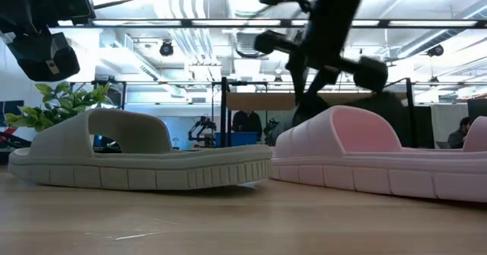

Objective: Pick and place slides into the shelf
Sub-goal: Move the black slipper under the shelf

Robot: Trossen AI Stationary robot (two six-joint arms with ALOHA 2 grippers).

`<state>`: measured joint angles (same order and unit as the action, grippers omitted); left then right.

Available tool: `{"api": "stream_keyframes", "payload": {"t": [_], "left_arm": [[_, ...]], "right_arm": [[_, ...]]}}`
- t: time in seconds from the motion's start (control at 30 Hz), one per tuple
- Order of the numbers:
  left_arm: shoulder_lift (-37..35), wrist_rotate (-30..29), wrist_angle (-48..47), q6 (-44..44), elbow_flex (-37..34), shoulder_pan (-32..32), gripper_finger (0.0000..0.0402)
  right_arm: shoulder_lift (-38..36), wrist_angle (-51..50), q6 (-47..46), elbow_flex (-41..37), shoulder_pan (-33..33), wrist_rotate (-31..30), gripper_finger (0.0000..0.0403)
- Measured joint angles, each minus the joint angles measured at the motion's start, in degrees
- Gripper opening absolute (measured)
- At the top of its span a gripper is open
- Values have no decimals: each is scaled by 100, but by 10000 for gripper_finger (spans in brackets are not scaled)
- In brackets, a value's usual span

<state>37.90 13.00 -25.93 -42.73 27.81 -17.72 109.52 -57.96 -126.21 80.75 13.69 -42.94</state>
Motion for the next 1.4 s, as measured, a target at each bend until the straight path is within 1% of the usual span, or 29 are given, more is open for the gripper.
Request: {"api": "stream_keyframes", "payload": {"t": [0.1, 0.17, 0.3, 0.4, 0.57, 0.7, 0.83, 0.9, 0.93, 1.03, 1.13, 1.4], "left_arm": [[49, -63, 4, 5, 0, 0, 173], [94, -144, 19, 7, -1, 0, 173], [182, -151, 28, 7, 0, 2, 173], [217, -151, 11, 3, 2, 0, 173], [217, -151, 6, -9, 0, 2, 173], [206, -151, 7, -30, 2, 2, 173], [203, -151, 16, -32, 2, 2, 173], [208, -152, 15, -32, 2, 2, 173], [210, -151, 16, -32, 2, 2, 173], [220, -151, 18, -33, 2, 2, 173], [206, -151, 58, -32, 2, 2, 173], [213, -162, 139, -4, 0, 0, 173]], "right_arm": [[-454, 757, -169, -749, -35, -18, 13], [-596, 1198, -173, -1127, -66, 96, 13], [-664, 1459, -133, -1495, -98, 264, 24], [-663, 1428, -84, -1577, -115, 372, 54], [-670, 1297, -79, -1617, -132, 523, 124], [-698, 957, 336, -1479, -133, 738, 170], [-746, 675, 1284, -1125, -129, 781, 194], [-751, 679, 2007, -872, -131, 809, 198], [-754, 682, 2453, -726, -135, 927, 198], [-713, 606, 4175, -307, -134, 1419, 189], [-629, 377, 5811, -121, -72, 1754, 177], [-584, -651, 7953, 56, 24, 1777, 146]]}}
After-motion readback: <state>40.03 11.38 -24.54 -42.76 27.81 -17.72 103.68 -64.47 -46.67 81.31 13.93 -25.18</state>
